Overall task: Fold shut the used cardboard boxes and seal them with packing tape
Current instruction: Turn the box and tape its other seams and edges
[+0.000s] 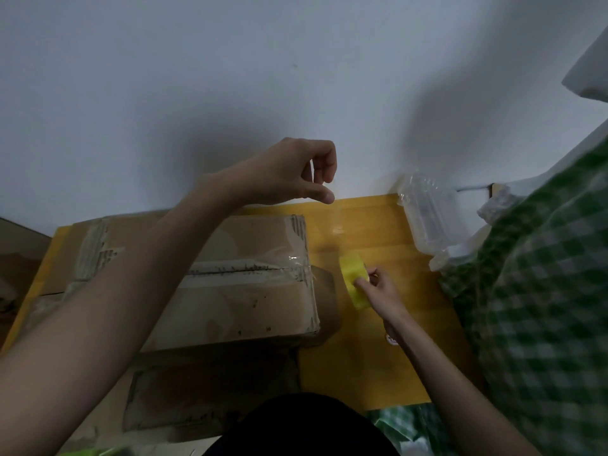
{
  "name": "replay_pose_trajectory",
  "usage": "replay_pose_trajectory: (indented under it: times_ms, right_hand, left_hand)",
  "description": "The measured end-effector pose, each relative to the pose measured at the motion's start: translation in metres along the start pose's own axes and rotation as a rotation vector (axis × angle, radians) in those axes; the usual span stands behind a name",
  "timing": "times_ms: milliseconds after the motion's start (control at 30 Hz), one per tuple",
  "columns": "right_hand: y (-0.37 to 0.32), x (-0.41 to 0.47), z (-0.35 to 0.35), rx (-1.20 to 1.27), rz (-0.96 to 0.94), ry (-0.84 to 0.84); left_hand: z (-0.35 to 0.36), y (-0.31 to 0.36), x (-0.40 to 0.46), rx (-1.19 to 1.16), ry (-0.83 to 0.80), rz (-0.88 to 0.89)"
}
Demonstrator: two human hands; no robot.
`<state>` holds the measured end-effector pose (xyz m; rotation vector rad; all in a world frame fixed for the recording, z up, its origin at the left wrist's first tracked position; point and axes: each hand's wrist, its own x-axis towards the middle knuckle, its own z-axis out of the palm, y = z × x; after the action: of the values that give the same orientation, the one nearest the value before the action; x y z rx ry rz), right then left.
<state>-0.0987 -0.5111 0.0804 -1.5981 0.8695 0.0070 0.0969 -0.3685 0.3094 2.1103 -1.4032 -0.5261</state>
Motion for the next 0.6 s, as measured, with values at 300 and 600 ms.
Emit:
replay_pose_trajectory:
  times_ms: [300, 600]
  right_hand:
    - [0.095, 0.060, 0.027, -0.694, -0.055, -0.002]
    - [0.074, 0.061, 0.035, -0.658, -0.128, 0.035]
  left_hand:
    - [0.006, -0.007, -0.006, -0.025, -0.053, -0.041]
    - [0.011, -0.013, -0.003, -0.051, -0.104, -0.050]
